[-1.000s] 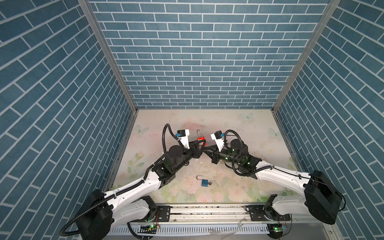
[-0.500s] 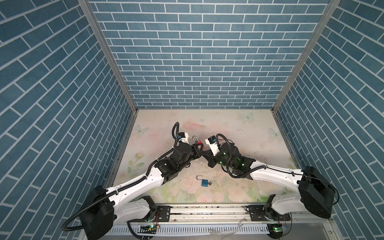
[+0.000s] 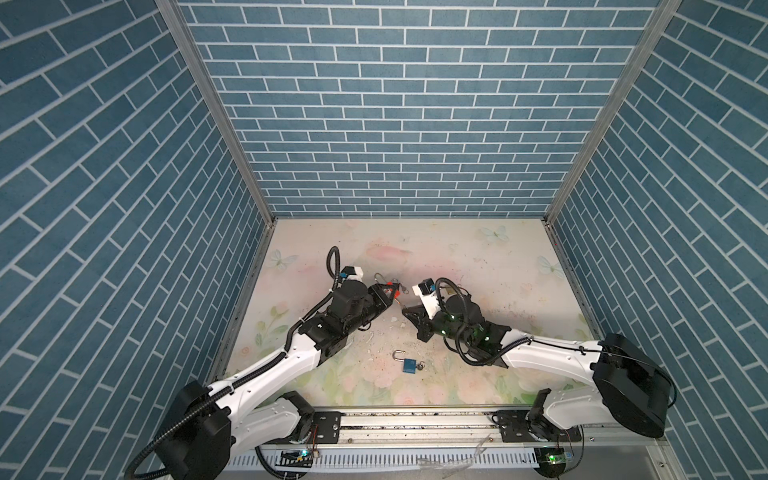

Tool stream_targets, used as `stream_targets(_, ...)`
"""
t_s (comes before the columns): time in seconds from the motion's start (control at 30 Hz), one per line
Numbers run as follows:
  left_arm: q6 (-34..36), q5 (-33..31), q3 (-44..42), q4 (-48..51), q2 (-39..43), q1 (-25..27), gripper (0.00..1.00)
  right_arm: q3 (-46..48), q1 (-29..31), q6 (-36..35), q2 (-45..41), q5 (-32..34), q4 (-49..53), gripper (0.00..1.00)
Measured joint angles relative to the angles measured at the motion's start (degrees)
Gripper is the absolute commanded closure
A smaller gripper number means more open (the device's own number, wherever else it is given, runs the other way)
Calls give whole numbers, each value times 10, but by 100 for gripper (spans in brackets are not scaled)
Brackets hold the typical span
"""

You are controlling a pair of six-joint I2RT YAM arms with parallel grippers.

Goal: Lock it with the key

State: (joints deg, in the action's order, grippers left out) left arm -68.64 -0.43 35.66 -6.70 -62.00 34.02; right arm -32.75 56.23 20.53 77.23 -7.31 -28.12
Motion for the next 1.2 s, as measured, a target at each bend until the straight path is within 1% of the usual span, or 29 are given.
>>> stream_targets(0.07, -13, -38, -13, 0, 15, -50, 100, 43, 2, 4, -18, 1, 6, 100)
stream_targets(0.13, -22, -60, -21, 0, 28, -76, 100, 72, 2, 7, -29, 3, 14, 100)
stream_targets(0.27, -8, -68, -18, 9, 29, -80, 100, 84, 2, 14, -55, 20, 33, 100)
stream_targets(0.4, 53, -61, 31, 79, -7, -78, 100, 81, 2, 18, -99, 52, 47, 100)
stream_targets(0.53, 120, -55, 78, 147, -53, -56, 100, 70, -5, 17, -123, 73, 79, 100)
stream_targets(0.73, 180, -42, 83, 228, -121, 17, 100, 63, -33, 17, -129, 76, 111, 100)
stream_targets(0.87, 209, -34, 91, 261, -160, 48, 100, 63, -42, 17, -125, 75, 121, 100)
stream_targets(1.03, 242, -27, 127, 275, -210, 66, 100, 60, -43, 20, -105, 67, 131, 100)
stream_targets(1.2, 237, -12, 136, 271, -241, 67, 100, 60, -43, 22, -87, 60, 132, 100)
